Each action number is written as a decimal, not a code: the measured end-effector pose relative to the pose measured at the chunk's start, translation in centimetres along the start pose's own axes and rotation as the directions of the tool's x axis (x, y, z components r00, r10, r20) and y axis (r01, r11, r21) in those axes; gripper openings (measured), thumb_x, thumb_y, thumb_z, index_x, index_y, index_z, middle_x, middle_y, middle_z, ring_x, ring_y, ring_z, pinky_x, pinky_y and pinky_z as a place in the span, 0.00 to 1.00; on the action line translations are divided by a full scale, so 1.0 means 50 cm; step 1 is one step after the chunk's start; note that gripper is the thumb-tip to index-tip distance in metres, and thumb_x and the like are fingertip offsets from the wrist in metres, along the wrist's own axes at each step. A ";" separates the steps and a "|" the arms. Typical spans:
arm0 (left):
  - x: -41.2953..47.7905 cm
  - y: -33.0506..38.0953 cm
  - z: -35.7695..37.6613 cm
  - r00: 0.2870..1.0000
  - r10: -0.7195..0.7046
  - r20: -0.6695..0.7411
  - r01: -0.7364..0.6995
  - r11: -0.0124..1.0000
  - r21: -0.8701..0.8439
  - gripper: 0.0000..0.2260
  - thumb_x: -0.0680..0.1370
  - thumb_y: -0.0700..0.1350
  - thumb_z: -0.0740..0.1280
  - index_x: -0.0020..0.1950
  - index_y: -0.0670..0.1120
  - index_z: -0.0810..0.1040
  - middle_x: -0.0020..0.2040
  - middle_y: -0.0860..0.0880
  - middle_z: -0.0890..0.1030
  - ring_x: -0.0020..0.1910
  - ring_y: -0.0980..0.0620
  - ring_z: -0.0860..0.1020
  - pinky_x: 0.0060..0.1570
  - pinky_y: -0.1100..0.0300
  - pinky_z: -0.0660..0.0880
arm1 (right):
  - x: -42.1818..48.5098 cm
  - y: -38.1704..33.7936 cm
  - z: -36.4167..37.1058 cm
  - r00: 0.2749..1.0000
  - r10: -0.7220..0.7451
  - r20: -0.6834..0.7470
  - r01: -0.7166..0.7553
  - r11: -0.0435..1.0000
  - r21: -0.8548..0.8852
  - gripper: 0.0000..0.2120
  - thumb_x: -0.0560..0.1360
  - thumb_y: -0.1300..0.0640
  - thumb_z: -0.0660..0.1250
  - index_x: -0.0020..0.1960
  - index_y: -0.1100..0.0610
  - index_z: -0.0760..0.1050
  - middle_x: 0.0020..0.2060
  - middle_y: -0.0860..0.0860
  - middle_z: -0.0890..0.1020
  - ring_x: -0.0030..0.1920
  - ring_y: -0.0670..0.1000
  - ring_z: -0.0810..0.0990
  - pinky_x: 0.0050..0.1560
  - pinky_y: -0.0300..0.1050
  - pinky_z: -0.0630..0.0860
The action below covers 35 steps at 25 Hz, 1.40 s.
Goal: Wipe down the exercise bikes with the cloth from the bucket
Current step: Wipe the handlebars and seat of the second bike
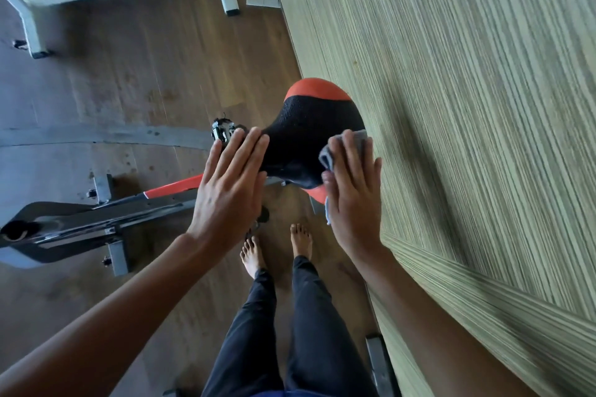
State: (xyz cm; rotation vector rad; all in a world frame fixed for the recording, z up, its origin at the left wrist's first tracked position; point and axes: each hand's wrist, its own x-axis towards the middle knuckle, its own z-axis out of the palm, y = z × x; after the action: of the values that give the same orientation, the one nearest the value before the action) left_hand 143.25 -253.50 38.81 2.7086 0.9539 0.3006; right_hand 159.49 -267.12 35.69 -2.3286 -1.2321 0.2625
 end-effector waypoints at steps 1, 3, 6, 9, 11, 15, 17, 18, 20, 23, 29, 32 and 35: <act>0.001 0.000 0.006 1.000 0.004 -0.008 -0.004 1.000 -0.003 0.22 0.83 0.40 0.62 0.76 0.40 0.65 0.77 0.42 0.65 0.78 0.44 0.60 0.78 0.45 0.53 | 0.001 -0.012 -0.001 0.997 -0.074 0.034 0.076 0.995 -0.066 0.24 0.86 0.48 0.50 0.79 0.54 0.59 0.80 0.52 0.58 0.80 0.58 0.51 0.79 0.58 0.51; 0.006 0.001 0.012 1.000 -0.002 -0.026 0.001 1.000 -0.012 0.21 0.83 0.40 0.61 0.76 0.40 0.65 0.77 0.42 0.65 0.78 0.43 0.60 0.77 0.44 0.54 | 0.039 -0.026 -0.003 0.980 -0.180 0.083 0.190 0.973 -0.132 0.24 0.85 0.47 0.50 0.79 0.52 0.60 0.79 0.51 0.60 0.80 0.57 0.53 0.78 0.58 0.54; 0.006 -0.003 0.018 0.998 0.018 -0.064 -0.018 1.000 -0.005 0.21 0.83 0.40 0.62 0.76 0.40 0.66 0.76 0.42 0.67 0.77 0.43 0.63 0.77 0.45 0.57 | 0.111 -0.012 -0.011 0.985 -0.160 0.066 0.167 0.979 -0.119 0.24 0.85 0.46 0.49 0.80 0.50 0.58 0.80 0.49 0.59 0.80 0.54 0.53 0.78 0.56 0.55; 0.000 -0.008 0.021 0.996 0.042 -0.078 -0.043 0.999 -0.008 0.20 0.83 0.40 0.62 0.75 0.40 0.68 0.75 0.42 0.68 0.76 0.43 0.64 0.76 0.44 0.58 | 0.062 -0.008 -0.009 0.997 0.070 0.009 -0.069 0.995 -0.069 0.24 0.86 0.48 0.49 0.80 0.50 0.56 0.80 0.49 0.55 0.81 0.53 0.49 0.79 0.54 0.54; 0.004 -0.011 0.022 0.995 0.044 -0.086 -0.046 0.999 -0.022 0.20 0.82 0.39 0.63 0.75 0.40 0.68 0.75 0.42 0.69 0.76 0.43 0.65 0.75 0.44 0.60 | 0.012 -0.037 0.003 0.999 0.050 0.012 -0.048 0.990 -0.133 0.24 0.86 0.49 0.51 0.80 0.51 0.56 0.80 0.51 0.56 0.81 0.55 0.50 0.79 0.56 0.54; 0.014 -0.015 0.022 0.995 0.044 -0.086 -0.047 0.998 -0.033 0.20 0.82 0.39 0.63 0.74 0.40 0.69 0.74 0.42 0.70 0.75 0.43 0.66 0.75 0.44 0.61 | 0.115 -0.056 0.003 0.990 -0.122 0.071 0.130 0.984 -0.119 0.25 0.85 0.48 0.51 0.80 0.55 0.56 0.80 0.52 0.59 0.80 0.54 0.55 0.78 0.53 0.58; 0.013 -0.014 0.020 0.995 0.044 -0.088 -0.048 0.998 -0.039 0.20 0.82 0.40 0.63 0.74 0.40 0.69 0.74 0.42 0.70 0.75 0.43 0.67 0.74 0.43 0.62 | 0.152 -0.030 -0.004 0.999 -0.043 0.033 0.045 0.996 -0.078 0.26 0.85 0.47 0.51 0.80 0.56 0.58 0.80 0.54 0.58 0.80 0.55 0.55 0.78 0.53 0.57; 0.010 -0.013 0.020 0.995 0.045 -0.088 -0.050 0.998 -0.046 0.20 0.82 0.39 0.63 0.74 0.40 0.69 0.74 0.42 0.70 0.75 0.43 0.67 0.74 0.43 0.62 | 0.143 -0.017 -0.007 1.000 0.026 0.011 -0.026 0.998 -0.059 0.26 0.85 0.46 0.50 0.80 0.55 0.58 0.80 0.54 0.57 0.80 0.55 0.54 0.78 0.54 0.58; 0.004 -0.012 0.020 0.995 0.052 -0.084 -0.056 0.997 -0.052 0.20 0.82 0.39 0.63 0.74 0.40 0.69 0.75 0.42 0.70 0.75 0.43 0.66 0.75 0.43 0.61 | 0.093 -0.009 -0.010 0.994 0.113 -0.003 -0.113 0.993 -0.040 0.26 0.85 0.45 0.49 0.80 0.54 0.58 0.80 0.53 0.57 0.80 0.55 0.53 0.78 0.55 0.58; 0.002 -0.011 0.020 0.997 0.048 -0.067 -0.050 0.998 -0.041 0.20 0.82 0.39 0.62 0.75 0.40 0.68 0.75 0.42 0.68 0.76 0.43 0.65 0.75 0.43 0.60 | 0.080 -0.028 -0.005 0.998 -0.026 0.059 0.032 0.994 -0.100 0.25 0.85 0.46 0.49 0.80 0.53 0.58 0.80 0.51 0.58 0.80 0.55 0.53 0.79 0.53 0.54; 0.014 -0.012 0.017 0.997 0.041 -0.071 -0.043 0.998 -0.035 0.21 0.82 0.39 0.63 0.75 0.40 0.68 0.75 0.42 0.69 0.76 0.43 0.65 0.76 0.45 0.58 | 0.246 -0.025 -0.018 0.975 -0.004 0.221 0.023 0.996 -0.083 0.25 0.85 0.43 0.49 0.80 0.47 0.58 0.80 0.45 0.56 0.80 0.52 0.53 0.79 0.54 0.53; 0.001 -0.007 0.018 0.996 0.044 -0.074 -0.047 0.998 -0.032 0.20 0.82 0.39 0.62 0.75 0.40 0.68 0.75 0.43 0.68 0.76 0.44 0.65 0.76 0.43 0.60 | 0.217 -0.018 -0.031 0.965 0.007 0.262 0.004 0.999 -0.040 0.26 0.84 0.39 0.45 0.80 0.43 0.53 0.81 0.42 0.50 0.81 0.49 0.46 0.80 0.50 0.46; -0.002 -0.008 0.021 0.997 0.041 -0.070 -0.043 0.999 -0.030 0.20 0.83 0.40 0.61 0.75 0.41 0.68 0.76 0.43 0.68 0.76 0.44 0.64 0.74 0.42 0.61 | 0.192 -0.029 -0.034 0.971 0.004 0.240 -0.006 1.000 0.007 0.23 0.84 0.41 0.47 0.79 0.42 0.58 0.80 0.41 0.52 0.81 0.48 0.46 0.79 0.48 0.43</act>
State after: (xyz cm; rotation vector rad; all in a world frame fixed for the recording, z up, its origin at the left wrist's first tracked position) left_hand 143.24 -253.44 37.69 2.7080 0.9038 0.4165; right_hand 164.61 -259.14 38.42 -2.3460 -1.3341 0.5640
